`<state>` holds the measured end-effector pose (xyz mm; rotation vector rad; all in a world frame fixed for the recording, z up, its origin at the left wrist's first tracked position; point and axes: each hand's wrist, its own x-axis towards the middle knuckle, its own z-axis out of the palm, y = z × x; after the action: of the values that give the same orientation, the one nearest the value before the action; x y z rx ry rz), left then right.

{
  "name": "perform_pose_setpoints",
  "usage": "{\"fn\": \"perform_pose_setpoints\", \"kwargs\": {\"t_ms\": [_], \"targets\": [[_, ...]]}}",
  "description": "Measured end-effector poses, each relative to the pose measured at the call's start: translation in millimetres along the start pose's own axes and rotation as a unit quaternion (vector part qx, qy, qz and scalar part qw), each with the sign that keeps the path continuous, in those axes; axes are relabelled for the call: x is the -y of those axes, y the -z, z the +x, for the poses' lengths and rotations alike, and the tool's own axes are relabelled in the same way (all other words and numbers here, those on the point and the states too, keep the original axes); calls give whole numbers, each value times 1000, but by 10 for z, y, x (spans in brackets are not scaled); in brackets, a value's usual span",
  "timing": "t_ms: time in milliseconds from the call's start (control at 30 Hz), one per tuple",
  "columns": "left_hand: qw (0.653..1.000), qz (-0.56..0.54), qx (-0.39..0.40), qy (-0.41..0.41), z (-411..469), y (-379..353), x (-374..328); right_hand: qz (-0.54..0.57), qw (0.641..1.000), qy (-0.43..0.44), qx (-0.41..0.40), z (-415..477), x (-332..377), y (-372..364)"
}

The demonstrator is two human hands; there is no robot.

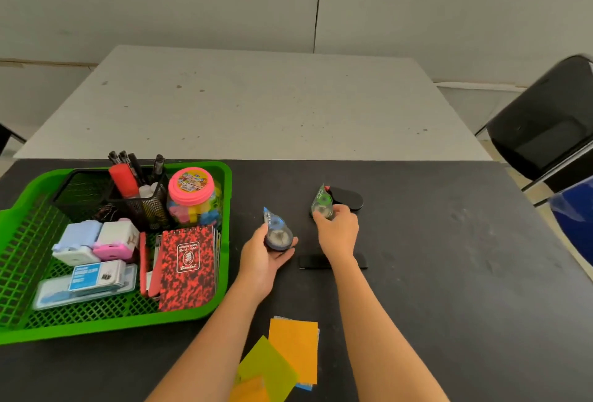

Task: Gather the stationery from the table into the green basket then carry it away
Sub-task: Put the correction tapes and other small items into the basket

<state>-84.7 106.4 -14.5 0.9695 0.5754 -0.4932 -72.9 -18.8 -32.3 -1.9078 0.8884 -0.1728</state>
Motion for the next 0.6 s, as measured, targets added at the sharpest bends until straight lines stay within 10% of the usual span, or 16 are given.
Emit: {"fn": "perform_pose_setpoints", "kwargs": {"t_ms": [167,400,600], "targets": [[998,59,-5,4,135,-27,21,-220,975,10,13,273,48,-194],[999,47,-20,-13,297,-17,-20,188,970,14,151,190,69,65],[998,57,5,-39,339,-141,-2,-6,960,132,248,-41,3,65]]}}
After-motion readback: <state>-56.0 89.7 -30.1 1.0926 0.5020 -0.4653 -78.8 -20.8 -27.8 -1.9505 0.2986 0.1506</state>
